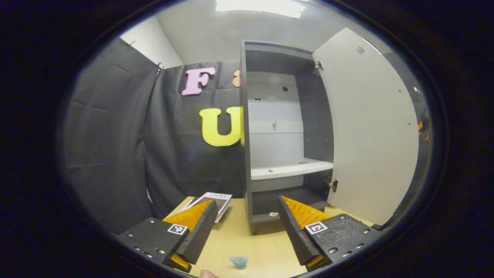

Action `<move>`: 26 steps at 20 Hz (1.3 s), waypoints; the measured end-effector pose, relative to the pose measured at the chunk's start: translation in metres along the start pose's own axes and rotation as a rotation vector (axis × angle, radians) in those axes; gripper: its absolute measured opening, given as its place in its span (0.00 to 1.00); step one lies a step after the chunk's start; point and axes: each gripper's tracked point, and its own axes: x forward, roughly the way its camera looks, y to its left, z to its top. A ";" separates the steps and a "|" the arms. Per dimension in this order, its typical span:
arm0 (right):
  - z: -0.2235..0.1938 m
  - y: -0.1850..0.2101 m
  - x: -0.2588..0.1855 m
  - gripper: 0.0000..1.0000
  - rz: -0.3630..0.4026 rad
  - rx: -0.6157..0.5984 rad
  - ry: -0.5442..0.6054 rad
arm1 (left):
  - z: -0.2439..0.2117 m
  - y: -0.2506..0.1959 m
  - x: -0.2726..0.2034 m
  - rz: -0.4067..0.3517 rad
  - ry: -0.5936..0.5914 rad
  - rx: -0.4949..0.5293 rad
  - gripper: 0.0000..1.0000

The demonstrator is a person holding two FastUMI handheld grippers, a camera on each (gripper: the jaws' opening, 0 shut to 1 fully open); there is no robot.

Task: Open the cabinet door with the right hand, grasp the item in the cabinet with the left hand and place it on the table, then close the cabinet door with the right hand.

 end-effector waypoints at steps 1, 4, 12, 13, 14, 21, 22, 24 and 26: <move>0.003 0.002 0.005 0.91 0.012 0.000 -0.006 | 0.011 -0.004 -0.002 0.012 0.008 -0.006 0.94; 0.007 0.013 0.014 0.94 0.062 -0.033 -0.018 | 0.046 0.000 -0.012 0.093 0.033 0.004 0.94; 0.011 0.079 0.004 0.91 0.275 -0.201 -0.033 | 0.120 0.007 -0.025 0.201 0.099 -0.029 0.93; 0.012 0.086 0.000 0.91 0.310 -0.220 -0.038 | 0.126 0.012 -0.028 0.228 0.104 -0.027 0.93; 0.016 0.094 -0.004 0.91 0.342 -0.234 -0.041 | 0.135 0.015 -0.031 0.250 0.098 -0.019 0.93; 0.049 0.166 -0.052 0.91 0.611 -0.280 -0.078 | 0.142 0.035 -0.041 0.312 0.049 -0.036 0.93; 0.051 0.172 -0.058 0.91 0.633 -0.274 -0.080 | 0.140 0.039 -0.039 0.296 0.049 -0.055 0.94; 0.052 0.174 -0.069 0.94 0.651 -0.261 -0.089 | 0.140 0.050 -0.038 0.298 0.044 -0.067 0.93; 0.050 0.177 -0.076 0.93 0.651 -0.267 -0.088 | 0.139 0.054 -0.036 0.283 0.042 -0.078 0.95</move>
